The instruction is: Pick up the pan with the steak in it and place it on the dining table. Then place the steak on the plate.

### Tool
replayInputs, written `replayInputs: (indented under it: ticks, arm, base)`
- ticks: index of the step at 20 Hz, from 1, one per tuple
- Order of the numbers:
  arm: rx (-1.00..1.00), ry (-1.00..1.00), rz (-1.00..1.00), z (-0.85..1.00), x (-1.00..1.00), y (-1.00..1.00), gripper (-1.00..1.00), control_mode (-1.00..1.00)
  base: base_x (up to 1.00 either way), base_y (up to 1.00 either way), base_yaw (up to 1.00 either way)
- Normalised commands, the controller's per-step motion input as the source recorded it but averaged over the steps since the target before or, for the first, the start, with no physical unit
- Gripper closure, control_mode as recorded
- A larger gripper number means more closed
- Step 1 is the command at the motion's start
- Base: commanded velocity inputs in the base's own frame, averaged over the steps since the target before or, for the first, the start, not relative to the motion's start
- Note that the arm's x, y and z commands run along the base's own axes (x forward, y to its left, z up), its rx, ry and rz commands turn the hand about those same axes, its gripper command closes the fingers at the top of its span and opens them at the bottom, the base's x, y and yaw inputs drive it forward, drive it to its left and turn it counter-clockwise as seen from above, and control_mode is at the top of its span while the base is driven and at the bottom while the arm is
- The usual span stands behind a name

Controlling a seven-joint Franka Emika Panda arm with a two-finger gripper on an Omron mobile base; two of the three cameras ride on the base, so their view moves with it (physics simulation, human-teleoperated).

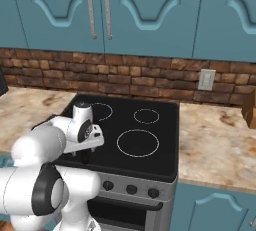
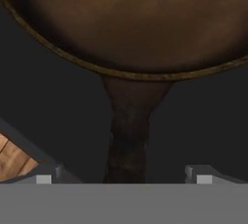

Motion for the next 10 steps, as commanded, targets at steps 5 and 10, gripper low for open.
replayInputs:
  ticks: [5, 10]
  arm:
    - [0.06, 0.00, 0.00, -0.29, 0.00, -0.14, -1.00, -1.00]
    - [0.03, -0.01, 0.00, -0.24, 0.00, -0.08, 1.00, -1.00]
  base:
    - [0.00, 0.00, 0.00]
    - [0.00, 0.00, 0.00]
